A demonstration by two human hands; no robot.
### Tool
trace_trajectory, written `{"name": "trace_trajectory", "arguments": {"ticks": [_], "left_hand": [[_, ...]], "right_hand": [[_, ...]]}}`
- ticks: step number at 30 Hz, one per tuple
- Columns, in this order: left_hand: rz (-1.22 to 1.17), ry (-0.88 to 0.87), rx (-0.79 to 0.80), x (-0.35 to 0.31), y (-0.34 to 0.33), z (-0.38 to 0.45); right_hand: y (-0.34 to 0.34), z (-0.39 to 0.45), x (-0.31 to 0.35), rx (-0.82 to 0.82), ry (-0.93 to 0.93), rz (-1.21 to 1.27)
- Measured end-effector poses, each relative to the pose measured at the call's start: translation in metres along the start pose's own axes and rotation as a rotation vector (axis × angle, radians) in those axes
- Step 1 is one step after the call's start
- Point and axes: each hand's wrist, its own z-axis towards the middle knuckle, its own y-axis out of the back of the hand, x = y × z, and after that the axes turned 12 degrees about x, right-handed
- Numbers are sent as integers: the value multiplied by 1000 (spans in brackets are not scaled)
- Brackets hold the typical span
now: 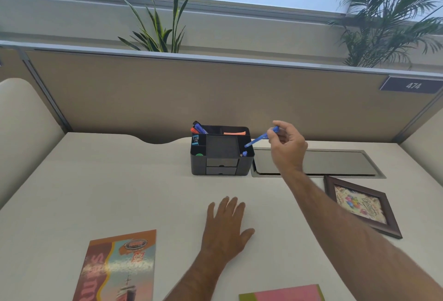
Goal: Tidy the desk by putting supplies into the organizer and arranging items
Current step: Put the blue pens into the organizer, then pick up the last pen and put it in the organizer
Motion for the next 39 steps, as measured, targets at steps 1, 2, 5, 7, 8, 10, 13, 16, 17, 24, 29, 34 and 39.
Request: {"name": "trace_trajectory", "arguments": {"ticks": [1,2,5,7,8,10,13,16,17,24,29,34,39], "left_hand": [[12,37,35,4,-8,-2],[14,70,68,8,-13,-6],[4,152,132,15,-25,-16],[-7,166,163,14,-24,-18],[-8,168,167,14,-23,-18],[-11,171,168,14,-24,-18],[-9,170,164,15,-26,-18],[-3,165,151,15,-27,-18],[-3,163,143,15,-28,-18],[9,167,130,17,-29,-19],[22,185,110,16,-30,-25],[36,204,105,16,-26,-43],[34,228,141,15,-23,-58]], "right_hand": [[-3,-1,-1,17,11,-40],[-5,-3,-2,42,16,-76],[-11,-7,-12,155,20,-237],[-15,-10,-18,238,15,-341],[-17,-11,-21,273,10,-377],[-19,-14,-26,337,-17,-431],[-22,-16,-29,418,-71,-492],[-22,-15,-29,496,-113,-572],[-22,-15,-29,516,-124,-584],[0,-34,-23,576,-76,-618],[21,-67,-14,521,-102,-494],[52,-132,2,814,-131,-393],[80,-212,16,1293,-97,-484]]}}
